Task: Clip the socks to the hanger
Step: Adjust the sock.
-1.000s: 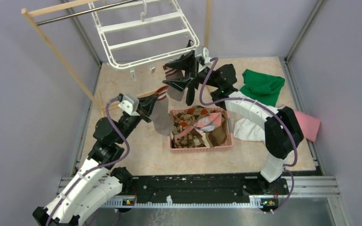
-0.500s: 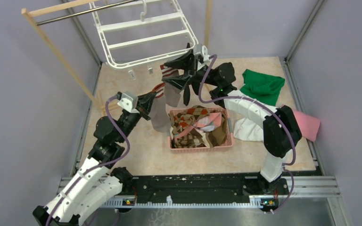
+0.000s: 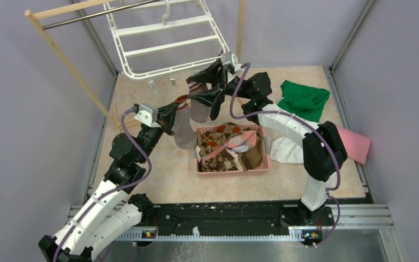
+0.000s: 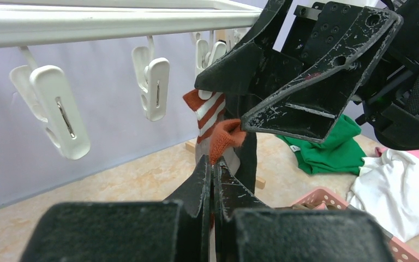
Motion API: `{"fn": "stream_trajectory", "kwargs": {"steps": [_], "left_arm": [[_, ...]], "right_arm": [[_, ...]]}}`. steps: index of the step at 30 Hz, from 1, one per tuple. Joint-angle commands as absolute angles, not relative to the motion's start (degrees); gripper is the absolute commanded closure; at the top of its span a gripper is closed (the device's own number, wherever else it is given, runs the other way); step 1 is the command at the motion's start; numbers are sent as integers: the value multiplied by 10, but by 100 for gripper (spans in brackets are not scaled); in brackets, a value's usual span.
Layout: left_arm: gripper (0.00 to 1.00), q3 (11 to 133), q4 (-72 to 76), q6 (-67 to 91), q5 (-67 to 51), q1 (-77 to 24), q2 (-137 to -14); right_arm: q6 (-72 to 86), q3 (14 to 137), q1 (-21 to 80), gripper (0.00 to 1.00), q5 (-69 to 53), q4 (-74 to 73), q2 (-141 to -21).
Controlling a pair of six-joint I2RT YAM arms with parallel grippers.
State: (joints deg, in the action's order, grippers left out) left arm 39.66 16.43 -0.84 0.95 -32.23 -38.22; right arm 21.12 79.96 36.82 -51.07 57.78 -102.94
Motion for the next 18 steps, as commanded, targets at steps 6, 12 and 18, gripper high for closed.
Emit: {"fn": "stream_trajectory", "kwargs": {"steps": [6, 12, 18], "left_arm": [[100, 420, 214, 16, 18, -323, -390], [100, 413, 204, 26, 36, -322, -375], [100, 406, 211, 34, 30, -322, -367]], "right_arm": [[235, 824, 360, 35, -539, 623, -1030], [249, 833, 360, 35, -547, 636, -1030], [251, 838, 362, 35, -553, 629, -1034]]}}
